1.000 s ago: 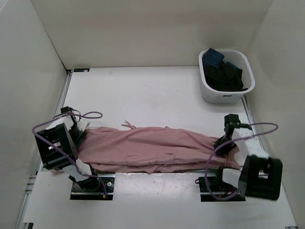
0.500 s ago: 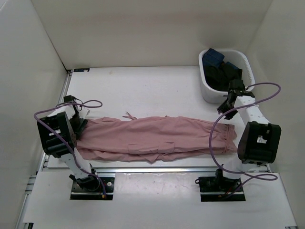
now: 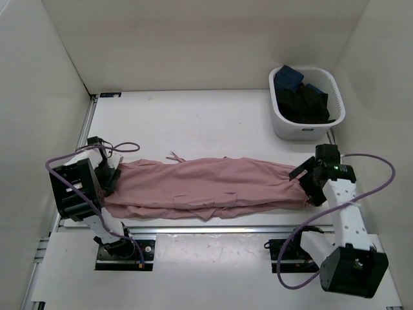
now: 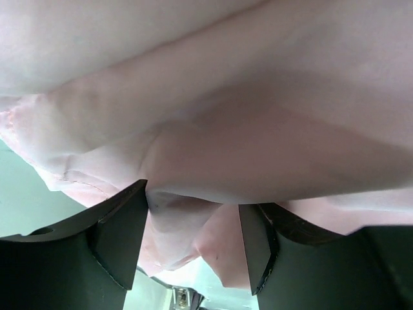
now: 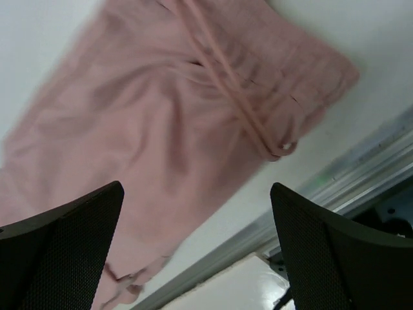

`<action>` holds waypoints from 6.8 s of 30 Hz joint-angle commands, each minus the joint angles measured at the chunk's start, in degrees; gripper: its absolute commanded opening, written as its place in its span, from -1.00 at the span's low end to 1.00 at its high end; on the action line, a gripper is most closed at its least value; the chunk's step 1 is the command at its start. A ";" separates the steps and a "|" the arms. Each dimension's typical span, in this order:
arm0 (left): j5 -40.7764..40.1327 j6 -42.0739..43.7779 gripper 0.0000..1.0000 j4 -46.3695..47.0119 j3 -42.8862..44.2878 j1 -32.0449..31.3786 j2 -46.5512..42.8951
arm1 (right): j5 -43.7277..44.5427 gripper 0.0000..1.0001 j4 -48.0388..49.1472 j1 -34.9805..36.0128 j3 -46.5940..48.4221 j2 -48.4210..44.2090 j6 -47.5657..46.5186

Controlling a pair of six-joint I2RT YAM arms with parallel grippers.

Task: Fold and stack the trousers
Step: Fold the trousers

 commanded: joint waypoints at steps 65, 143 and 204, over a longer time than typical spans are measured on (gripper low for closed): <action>4.87 -12.75 0.41 -5.62 0.69 -20.44 1.59 | 38.09 0.50 6.66 88.00 50.84 53.12 -20.54; 23.76 -8.18 0.62 -17.06 27.32 -36.08 17.14 | 19.34 -1.00 -22.33 54.50 59.76 47.46 -12.48; 16.54 -5.02 0.31 -18.71 55.10 -25.61 10.74 | 0.53 0.98 15.37 51.02 48.00 40.76 0.68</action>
